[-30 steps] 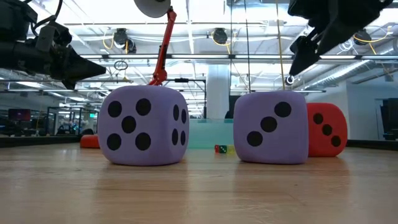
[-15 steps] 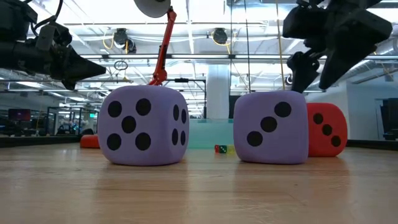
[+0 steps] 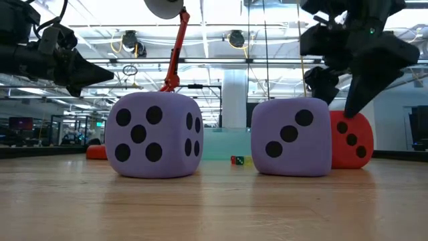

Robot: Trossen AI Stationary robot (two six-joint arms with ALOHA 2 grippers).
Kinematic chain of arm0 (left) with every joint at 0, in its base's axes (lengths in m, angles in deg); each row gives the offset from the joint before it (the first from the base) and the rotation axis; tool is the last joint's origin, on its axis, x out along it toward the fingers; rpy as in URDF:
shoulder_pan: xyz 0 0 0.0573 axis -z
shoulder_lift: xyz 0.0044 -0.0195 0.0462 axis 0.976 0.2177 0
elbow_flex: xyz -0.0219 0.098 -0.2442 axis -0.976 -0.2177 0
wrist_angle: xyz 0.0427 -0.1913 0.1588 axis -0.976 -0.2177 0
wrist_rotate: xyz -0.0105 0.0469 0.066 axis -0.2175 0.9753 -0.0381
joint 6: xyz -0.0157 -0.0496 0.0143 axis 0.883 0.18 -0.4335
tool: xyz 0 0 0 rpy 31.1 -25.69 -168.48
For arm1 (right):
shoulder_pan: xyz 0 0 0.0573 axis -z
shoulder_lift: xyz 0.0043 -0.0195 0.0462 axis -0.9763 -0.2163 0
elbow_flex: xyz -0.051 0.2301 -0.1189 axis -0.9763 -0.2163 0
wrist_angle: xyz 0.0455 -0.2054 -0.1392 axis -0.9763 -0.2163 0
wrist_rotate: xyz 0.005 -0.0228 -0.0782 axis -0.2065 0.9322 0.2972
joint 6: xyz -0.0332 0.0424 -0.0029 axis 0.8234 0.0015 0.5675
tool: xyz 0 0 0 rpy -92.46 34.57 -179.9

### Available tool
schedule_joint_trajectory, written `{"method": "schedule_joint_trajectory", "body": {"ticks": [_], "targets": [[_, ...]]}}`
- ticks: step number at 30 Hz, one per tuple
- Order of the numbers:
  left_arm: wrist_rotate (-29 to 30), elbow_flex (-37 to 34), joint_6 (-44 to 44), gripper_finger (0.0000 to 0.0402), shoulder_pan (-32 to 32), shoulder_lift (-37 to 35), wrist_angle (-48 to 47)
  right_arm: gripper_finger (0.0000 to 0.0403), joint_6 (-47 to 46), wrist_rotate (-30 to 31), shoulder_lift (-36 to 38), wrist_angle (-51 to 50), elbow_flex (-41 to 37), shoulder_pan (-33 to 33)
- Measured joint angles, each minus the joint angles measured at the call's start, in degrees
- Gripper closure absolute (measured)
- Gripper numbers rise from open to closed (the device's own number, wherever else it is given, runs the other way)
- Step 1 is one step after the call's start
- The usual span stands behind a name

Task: Pick & Place Dice
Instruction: Put the large red die into the green bin

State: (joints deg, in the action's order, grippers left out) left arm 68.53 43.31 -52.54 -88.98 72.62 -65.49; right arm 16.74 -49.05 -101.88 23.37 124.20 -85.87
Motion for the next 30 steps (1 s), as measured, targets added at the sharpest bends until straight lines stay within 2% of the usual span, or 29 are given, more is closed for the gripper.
{"method": "schedule_joint_trajectory", "body": {"ticks": [17,30], "targets": [[-0.2,0.0,0.0,0.038,0.0,0.0,0.0,0.0009,1.2,-1.0,-2.8,0.4,-0.1,0.0],[-0.2,0.0,0.5,0.038,0.0,0.0,0.1,0.0012,-0.6,-2.9,-2.7,5.5,-6.2,0.1]]}}
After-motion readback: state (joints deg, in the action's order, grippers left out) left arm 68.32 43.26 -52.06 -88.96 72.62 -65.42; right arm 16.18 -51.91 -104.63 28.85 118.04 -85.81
